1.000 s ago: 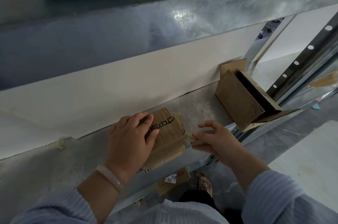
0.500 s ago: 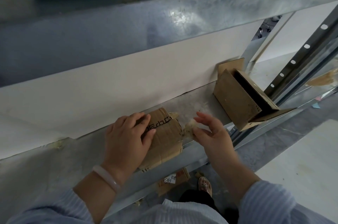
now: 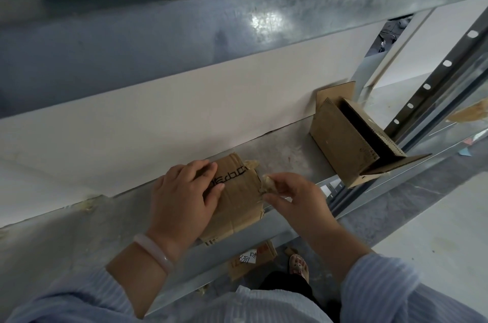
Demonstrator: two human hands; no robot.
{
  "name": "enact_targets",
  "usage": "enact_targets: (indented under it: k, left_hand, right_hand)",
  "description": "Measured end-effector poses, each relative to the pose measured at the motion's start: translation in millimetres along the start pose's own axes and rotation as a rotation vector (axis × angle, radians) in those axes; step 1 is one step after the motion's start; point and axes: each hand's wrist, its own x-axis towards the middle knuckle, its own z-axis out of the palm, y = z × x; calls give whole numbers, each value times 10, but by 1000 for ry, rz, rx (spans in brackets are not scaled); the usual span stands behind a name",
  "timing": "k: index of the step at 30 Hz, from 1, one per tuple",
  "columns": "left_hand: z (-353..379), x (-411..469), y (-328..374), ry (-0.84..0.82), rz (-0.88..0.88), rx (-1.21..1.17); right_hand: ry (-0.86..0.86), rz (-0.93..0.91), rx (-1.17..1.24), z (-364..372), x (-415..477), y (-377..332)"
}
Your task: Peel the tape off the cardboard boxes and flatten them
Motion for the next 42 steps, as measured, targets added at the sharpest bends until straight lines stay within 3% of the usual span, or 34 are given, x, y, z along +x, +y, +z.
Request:
enact_targets:
  k: [4, 9, 16, 20, 24, 29, 36, 39, 42]
  left_hand:
    - [-18, 2, 6, -21, 0, 11]
    - [-31, 10, 25, -37, -17, 26]
    - [-18, 10, 8, -32, 0, 17]
    - [-3, 0, 6, -24, -1, -6]
    - [-21, -6, 1, -39, -2, -45]
    - [-72, -21, 15, -58, -34, -146]
    - [-132, -29, -164, -107, -164, -689]
    - [-207, -137, -316, -21, -143, -656]
    - [-229, -352, -460, 101, -309, -668]
  right_hand:
    - [23, -105, -158, -22, -34, 56]
    - [131, -75, -105, 105, -148, 173]
    - [63, 395, 229, 25, -447, 419]
    - [46, 512, 448, -18, -249, 301]
    - [134, 419, 330, -138, 113, 127]
    - [242, 431, 298, -214, 594, -7]
    - [41, 256, 174, 30, 469, -278]
    - [-91, 131, 33, 138, 159, -298]
    - [-53, 113, 20, 227, 33, -282]
